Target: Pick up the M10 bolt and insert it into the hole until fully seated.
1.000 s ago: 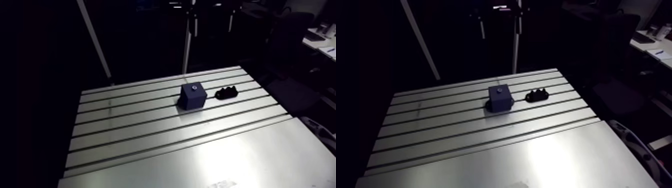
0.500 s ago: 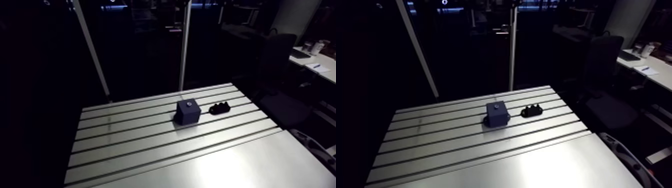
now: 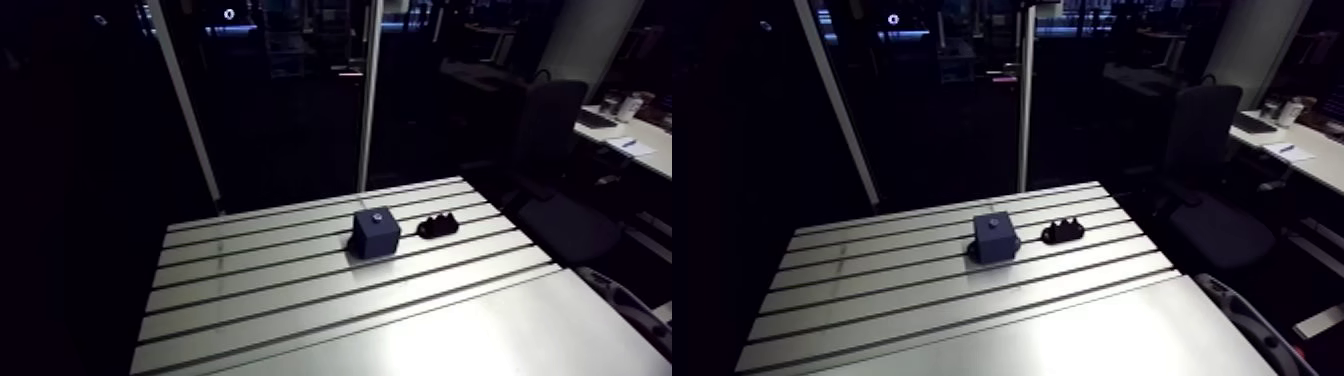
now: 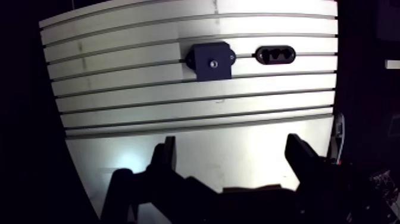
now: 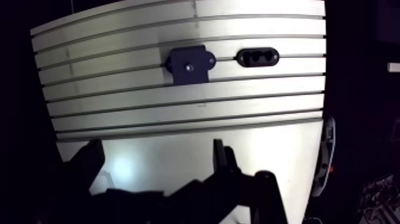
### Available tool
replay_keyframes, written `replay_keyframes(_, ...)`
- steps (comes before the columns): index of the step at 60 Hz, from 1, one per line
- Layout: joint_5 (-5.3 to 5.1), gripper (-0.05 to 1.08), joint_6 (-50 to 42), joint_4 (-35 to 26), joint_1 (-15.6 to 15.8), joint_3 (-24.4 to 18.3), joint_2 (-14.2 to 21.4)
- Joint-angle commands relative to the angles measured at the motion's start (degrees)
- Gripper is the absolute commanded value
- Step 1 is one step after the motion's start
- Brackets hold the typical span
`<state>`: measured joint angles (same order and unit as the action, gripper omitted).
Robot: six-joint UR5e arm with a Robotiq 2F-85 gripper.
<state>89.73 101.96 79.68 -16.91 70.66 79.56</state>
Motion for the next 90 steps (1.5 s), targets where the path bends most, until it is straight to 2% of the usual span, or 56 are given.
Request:
replay_keyframes(1, 0.04, 0.00, 0.2, -0.1, 0.3, -0.4, -0.1)
replay_keyframes(6, -0.04, 0.00, 0.3, -0.1, 1.1, -0.6, 0.0)
replay_keyframes(13, 0.04, 0.00, 0.3, -0.1, 3.9, -0.5, 0.0)
replay_keyframes(29, 0.21, 0.00, 0.3, -0.3, 4.3, -0.6, 1.0)
replay_keyframes(31, 1.01, 0.00, 0.3, -0.3, 4.3, -0.4, 1.7)
replay_keyframes(32, 1.01, 0.00, 0.3, -0.3, 4.3, -0.4, 1.7)
replay_keyframes(35, 1.99, 0.00, 0.3, -0.2, 4.3, -0.1, 2.5)
replay_keyframes(39, 2.41, 0.00, 0.3, -0.3, 4.3, 0.3, 3.4)
replay_keyframes(50, 2.42, 0.00, 0.2, -0.3, 4.3, 2.9, 6.1)
replay_keyframes(69, 2.42, 0.00, 0.1, 0.3, 4.3, 6.1, 6.9)
replay_keyframes(90, 2.25, 0.00, -0.5, 3.6, 4.3, 10.1, 9.8)
